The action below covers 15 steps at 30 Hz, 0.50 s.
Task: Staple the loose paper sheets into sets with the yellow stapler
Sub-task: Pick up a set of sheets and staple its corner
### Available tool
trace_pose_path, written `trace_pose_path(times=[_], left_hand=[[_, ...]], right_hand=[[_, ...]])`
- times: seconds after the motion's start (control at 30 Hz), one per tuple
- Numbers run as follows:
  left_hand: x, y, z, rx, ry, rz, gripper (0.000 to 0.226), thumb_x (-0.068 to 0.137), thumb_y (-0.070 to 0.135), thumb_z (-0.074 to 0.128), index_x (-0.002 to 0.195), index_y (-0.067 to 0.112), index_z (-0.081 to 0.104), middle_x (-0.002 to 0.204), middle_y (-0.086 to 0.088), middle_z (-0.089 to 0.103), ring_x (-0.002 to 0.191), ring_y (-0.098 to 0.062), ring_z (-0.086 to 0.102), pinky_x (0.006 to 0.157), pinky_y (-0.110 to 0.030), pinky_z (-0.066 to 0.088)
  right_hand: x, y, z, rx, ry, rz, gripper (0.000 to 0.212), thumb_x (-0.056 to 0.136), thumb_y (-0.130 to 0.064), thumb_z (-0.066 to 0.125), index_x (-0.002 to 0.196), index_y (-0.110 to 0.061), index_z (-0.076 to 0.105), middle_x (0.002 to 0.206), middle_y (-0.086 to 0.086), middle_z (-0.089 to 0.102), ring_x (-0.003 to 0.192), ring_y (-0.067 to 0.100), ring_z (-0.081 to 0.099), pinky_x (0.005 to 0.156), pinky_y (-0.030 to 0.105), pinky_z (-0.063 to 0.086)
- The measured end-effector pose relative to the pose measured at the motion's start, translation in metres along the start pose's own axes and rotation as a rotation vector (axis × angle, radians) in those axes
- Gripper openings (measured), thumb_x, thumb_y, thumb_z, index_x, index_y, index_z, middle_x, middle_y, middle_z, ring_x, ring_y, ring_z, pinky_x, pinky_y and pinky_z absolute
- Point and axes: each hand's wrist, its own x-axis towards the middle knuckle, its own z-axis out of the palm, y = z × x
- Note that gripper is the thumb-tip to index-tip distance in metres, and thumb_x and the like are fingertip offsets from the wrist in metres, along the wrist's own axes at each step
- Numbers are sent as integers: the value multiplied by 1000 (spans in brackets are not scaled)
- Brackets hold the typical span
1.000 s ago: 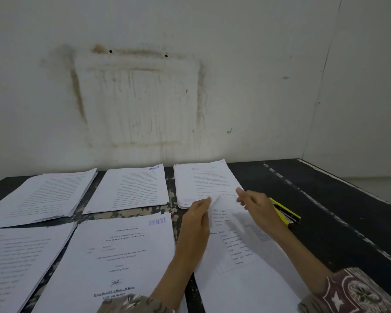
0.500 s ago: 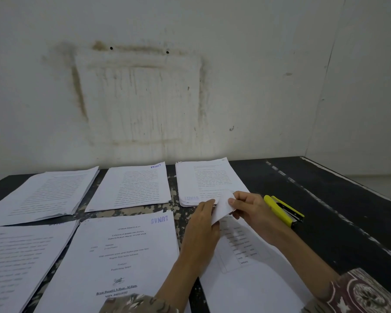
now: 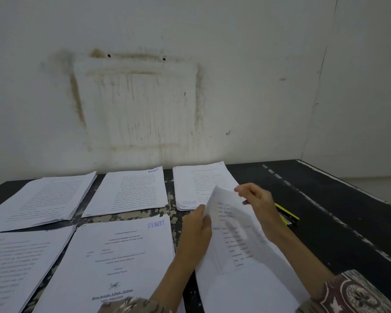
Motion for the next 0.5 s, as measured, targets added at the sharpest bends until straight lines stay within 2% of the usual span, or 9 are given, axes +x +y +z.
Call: trace_pose_path(times=[0.03, 0.07, 0.13, 0.17, 0.23, 0.3, 0.4, 0.47, 0.5], left_hand=[[0, 4, -3, -44, 16, -15, 16, 94, 13, 43, 84, 9, 54, 77, 0, 58, 69, -8, 59, 58, -10, 49], [1, 7, -6, -98, 39, -29, 16, 93, 12, 44, 84, 7, 55, 78, -5, 61, 70, -13, 62, 58, -15, 50], [2, 17, -14, -223, 83, -84, 17, 93, 7, 46, 81, 9, 57, 78, -10, 64, 69, -22, 64, 57, -25, 53], [2, 22, -18, -279, 107, -112, 19, 93, 6, 47, 80, 13, 58, 77, -8, 64, 66, -20, 64, 54, -23, 53], [7, 31, -27, -362, 175, -134, 15, 92, 5, 48, 87, 11, 61, 80, -8, 65, 66, -18, 63, 51, -21, 52], [15, 40, -37, -429, 253, -146, 15, 91, 4, 49, 99, 4, 62, 83, -9, 65, 69, -21, 63, 55, -25, 51], [32, 53, -53, -505, 351, -163, 15, 91, 4, 50, 100, 8, 61, 80, -3, 64, 69, -19, 62, 57, -26, 50], [44, 60, -61, -518, 376, -168, 15, 91, 4, 49, 99, 11, 59, 79, 1, 63, 69, -16, 60, 53, -24, 51], [50, 61, -63, -524, 384, -172, 15, 91, 4, 48, 99, 11, 59, 78, 2, 62, 68, -15, 60, 52, -23, 51]], right_hand=[[3, 2, -6, -86, 43, -13, 8, 90, -21, 56, 93, -17, 62, 102, 0, 58, 98, 15, 55, 80, 25, 46], [5, 4, -13, -164, 70, -12, 10, 89, -20, 57, 99, -20, 59, 108, -1, 52, 104, 16, 51, 86, 29, 45], [8, 7, -28, -243, 93, 40, 27, 89, -19, 58, 115, -21, 52, 114, -2, 43, 112, 17, 45, 92, 33, 41], [8, 7, -35, -241, 75, 93, 33, 90, -20, 57, 122, -19, 49, 117, -1, 43, 112, 17, 44, 90, 32, 40], [8, 5, -46, -182, -42, 249, 31, 92, -24, 53, 122, -17, 50, 117, -1, 49, 102, 14, 50, 83, 29, 40], [5, 2, -56, -139, -224, 389, 25, 93, -29, 50, 112, -15, 57, 113, 2, 58, 97, 18, 58, 81, 33, 46], [4, 4, -69, -84, -398, 424, 26, 92, -18, 49, 114, -10, 60, 113, 11, 66, 103, 29, 63, 93, 43, 49], [3, 3, -77, -86, -437, 405, 28, 89, -8, 49, 115, -7, 61, 115, 13, 66, 106, 28, 62, 93, 42, 49], [3, 3, -79, -90, -447, 396, 30, 86, -6, 49, 115, -7, 61, 116, 13, 65, 105, 29, 61, 88, 41, 51]])
